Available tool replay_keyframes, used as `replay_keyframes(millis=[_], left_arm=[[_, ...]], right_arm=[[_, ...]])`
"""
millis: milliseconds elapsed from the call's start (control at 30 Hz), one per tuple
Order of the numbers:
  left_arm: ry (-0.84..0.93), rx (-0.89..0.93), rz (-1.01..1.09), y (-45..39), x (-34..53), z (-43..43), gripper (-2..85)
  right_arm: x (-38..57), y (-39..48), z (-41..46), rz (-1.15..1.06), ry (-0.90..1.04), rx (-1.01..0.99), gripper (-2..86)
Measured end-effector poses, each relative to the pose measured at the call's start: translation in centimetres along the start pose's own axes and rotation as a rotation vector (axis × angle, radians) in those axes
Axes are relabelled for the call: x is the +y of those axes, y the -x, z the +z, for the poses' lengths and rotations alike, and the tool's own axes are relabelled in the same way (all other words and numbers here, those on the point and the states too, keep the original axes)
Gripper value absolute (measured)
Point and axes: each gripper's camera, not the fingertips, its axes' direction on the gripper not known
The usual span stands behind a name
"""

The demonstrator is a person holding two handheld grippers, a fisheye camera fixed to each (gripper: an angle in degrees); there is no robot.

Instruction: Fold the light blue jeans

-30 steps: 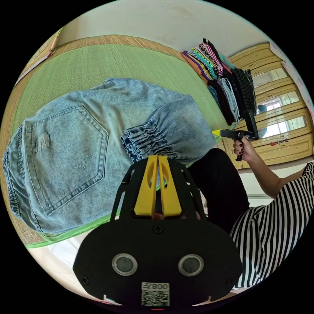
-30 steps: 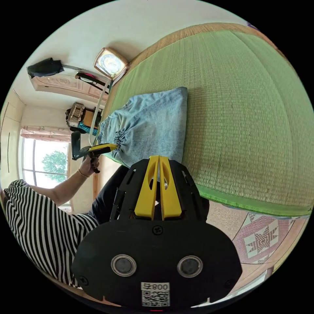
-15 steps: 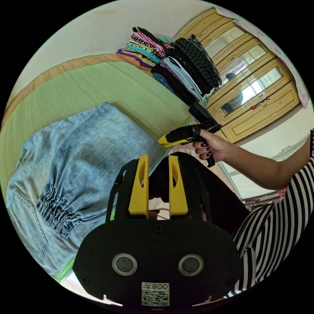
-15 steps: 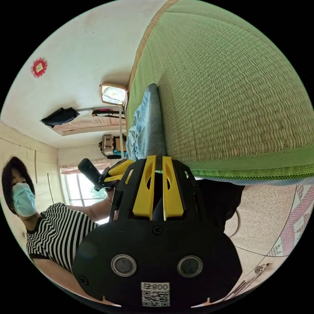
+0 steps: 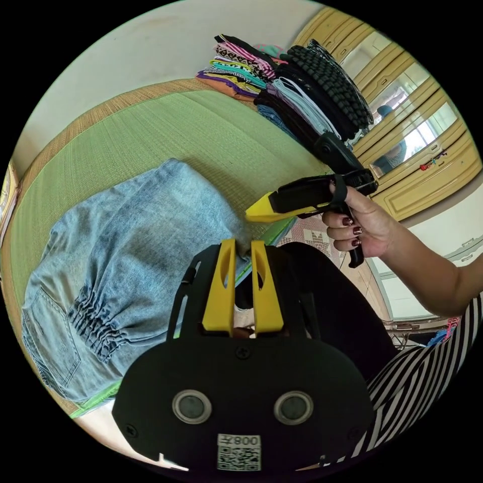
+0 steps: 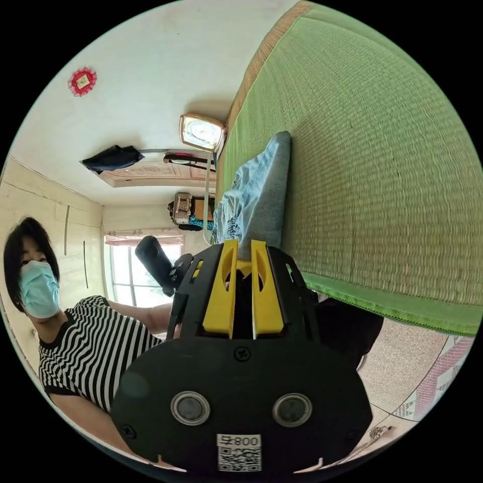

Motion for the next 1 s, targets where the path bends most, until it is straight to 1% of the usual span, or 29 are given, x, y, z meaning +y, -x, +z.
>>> replay_keyframes(millis=[133,200,433,500,567,667,800,1000], left_arm=[[-0.035,0.012,0.006,-0.3,0.7,-0.9,4.6],[-0.041,0.005,0.017,-0.5,1.0,-1.2,4.3],[-0.044,-0.014,0.071,-0.7,2.3,-1.9,3.9],[-0.041,-0.016,0.083,-0.5,2.7,-2.0,3.9],[-0.038,-0.015,0.092,-0.1,3.3,-2.1,3.9],[-0.04,0.003,0.091,0.7,4.1,-2.4,3.9],[-0.067,0.061,0.112,1.5,5.1,-3.4,3.9],[-0.145,0.175,0.147,2.5,6.6,-5.3,3.6]], right_arm=[[-2.6,-0.3,-2.3,0.016,-0.088,0.068,7.2],[-4.6,-0.6,-2.2,0.028,-0.089,0.093,7.8],[-10.8,-0.7,0.8,0.059,-0.045,0.097,8.6],[-11.7,-0.6,1.8,0.067,-0.021,0.088,8.2],[-12.4,-0.6,3.2,0.077,0.037,0.122,6.7],[-12.2,-0.2,3.5,0.078,0.043,0.146,4.1],[-10.8,1.4,2.0,0.045,0.005,0.168,2.7],[-6.8,4.2,-3.2,0.053,-0.136,0.208,2.1]])
